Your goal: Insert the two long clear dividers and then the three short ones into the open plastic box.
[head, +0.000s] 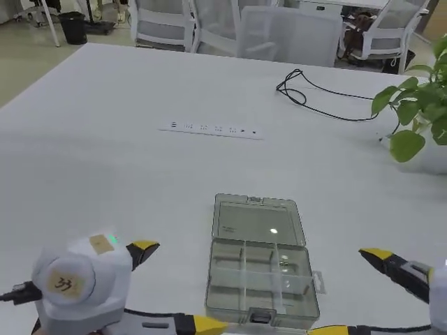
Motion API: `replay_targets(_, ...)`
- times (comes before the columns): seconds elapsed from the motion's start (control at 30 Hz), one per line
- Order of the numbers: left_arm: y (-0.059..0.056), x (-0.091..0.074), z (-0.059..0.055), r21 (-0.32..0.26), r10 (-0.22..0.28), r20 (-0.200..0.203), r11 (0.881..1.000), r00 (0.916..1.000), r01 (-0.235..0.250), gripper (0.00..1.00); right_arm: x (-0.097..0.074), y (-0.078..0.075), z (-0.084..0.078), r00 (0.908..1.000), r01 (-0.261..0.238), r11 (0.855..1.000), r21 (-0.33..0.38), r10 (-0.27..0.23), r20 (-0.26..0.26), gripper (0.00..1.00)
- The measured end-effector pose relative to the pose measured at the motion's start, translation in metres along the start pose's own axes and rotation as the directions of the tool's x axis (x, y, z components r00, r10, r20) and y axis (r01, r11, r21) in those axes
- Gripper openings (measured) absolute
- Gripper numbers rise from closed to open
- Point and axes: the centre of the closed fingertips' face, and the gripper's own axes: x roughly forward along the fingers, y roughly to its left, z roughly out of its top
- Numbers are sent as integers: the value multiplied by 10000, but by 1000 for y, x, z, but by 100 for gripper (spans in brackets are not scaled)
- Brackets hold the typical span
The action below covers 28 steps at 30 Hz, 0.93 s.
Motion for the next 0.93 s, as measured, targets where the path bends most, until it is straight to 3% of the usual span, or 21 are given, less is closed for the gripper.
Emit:
replay_targets(0.07,-1,-1,-1,207,175,-72,9996,9998,-173,100,-8,-1,2,9978,588,9977,322,-597,271,100)
replay_targets(0.1,-1,-2,-2,327,235,-109,9992,9997,-231,100,-10,0,3,9970,651,9969,433,-668,390,100)
replay_targets(0.13,-1,-1,-3,400,255,-156,9989,9996,-249,100,-10,1,2,9983,534,9985,129,-536,216,100)
replay_targets(0.17,-1,-1,-5,353,263,-271,9991,9993,-253,100,-10,-4,2,9966,823,9965,-123,-823,59,100)
replay_targets(0.23,-3,-1,-4,289,246,-240,9993,9994,-239,100,-9,-5,5,9946,968,9952,-158,-961,390,100)
replay_targets(0.3,-2,0,-6,661,386,-413,9972,9984,-358,100,-9,-8,1,9935,1125,9922,-537,-1115,211,100)
replay_targets(0.5,4,-2,-6,427,554,-291,9976,9980,-541,100,-5,-2,1,9962,864,9930,-805,-854,151,100)
replay_targets(0.57,6,-2,-5,400,657,-237,9971,9976,-647,100,-3,2,-6,9976,652,9940,-873,-669,-169,100)
replay_targets(0.77,14,-5,-4,308,1015,-127,9944,9948,-1011,100,-1,1,-9,9973,639,9953,-725,-664,-323,100)
replay_targets(0.93,14,-4,-5,453,1079,-253,9933,9938,-1067,99,-1,1,-8,9973,656,9949,-761,-679,-277,100)
